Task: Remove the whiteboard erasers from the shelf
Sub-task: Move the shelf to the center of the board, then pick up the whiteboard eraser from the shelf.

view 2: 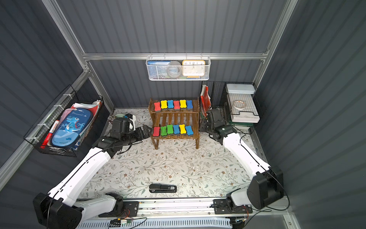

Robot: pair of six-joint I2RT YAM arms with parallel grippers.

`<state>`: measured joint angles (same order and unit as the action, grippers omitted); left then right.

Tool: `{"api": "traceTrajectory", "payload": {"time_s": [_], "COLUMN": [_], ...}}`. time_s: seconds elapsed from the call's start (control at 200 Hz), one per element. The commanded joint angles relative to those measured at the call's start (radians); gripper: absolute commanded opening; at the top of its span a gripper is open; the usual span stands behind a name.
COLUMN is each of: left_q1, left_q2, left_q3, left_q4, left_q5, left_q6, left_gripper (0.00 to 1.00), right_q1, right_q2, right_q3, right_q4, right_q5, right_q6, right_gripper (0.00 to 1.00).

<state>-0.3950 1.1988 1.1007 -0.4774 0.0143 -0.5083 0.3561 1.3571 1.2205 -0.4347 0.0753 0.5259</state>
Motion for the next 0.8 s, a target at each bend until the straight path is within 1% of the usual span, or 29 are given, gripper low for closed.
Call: {"api": "traceTrajectory", "payload": {"time_s": [0.0, 0.07, 0.14, 0.24, 0.34, 0.52, 0.63, 0.795], "left_q1": [-0.071, -0.124, -0.141, -0.142, -0.142, -0.142, -0.142, -0.142], "left_q2": [0.022, 0.045, 0.065, 0.079, 0.082, 0.085, 0.074, 0.055], "left_q3": [-0.006, 0.002, 0.005, 0.001, -0.003, 0.001, 0.007, 0.006], "left_q4": [0.056, 0.059, 0.061, 0.054, 0.043, 0.018, 0.017, 0.016], "left_q5": [0.008, -0.018, -0.016, -0.035, -0.044, -0.038, -0.037, -0.040], "left_q6": [0.071, 0.106, 0.123, 0.139, 0.154, 0.147, 0.146, 0.144], "left_gripper": [0.99, 0.99, 0.99, 0.99, 0.99, 0.99, 0.99, 0.99], "right_q1": [0.026, 0.047, 0.069, 0.091, 0.092, 0.092, 0.093, 0.095], "right_q2": [-0.071, -0.073, -0.035, 0.076, 0.204, 0.444, 0.546, 0.616], "right_q3": [0.017, 0.094, 0.199, 0.375, 0.545, 0.850, 0.970, 1.037], "right_q4": [-0.014, -0.064, -0.095, -0.151, -0.197, -0.332, -0.403, -0.432], "right_q5": [0.008, -0.002, -0.019, -0.023, -0.013, 0.009, 0.050, 0.064], "right_q6": [-0.027, -0.051, -0.074, -0.106, -0.132, -0.170, -0.187, -0.197], "right_gripper": [0.45, 0.48, 0.49, 0.50, 0.52, 0.52, 0.51, 0.50]}}
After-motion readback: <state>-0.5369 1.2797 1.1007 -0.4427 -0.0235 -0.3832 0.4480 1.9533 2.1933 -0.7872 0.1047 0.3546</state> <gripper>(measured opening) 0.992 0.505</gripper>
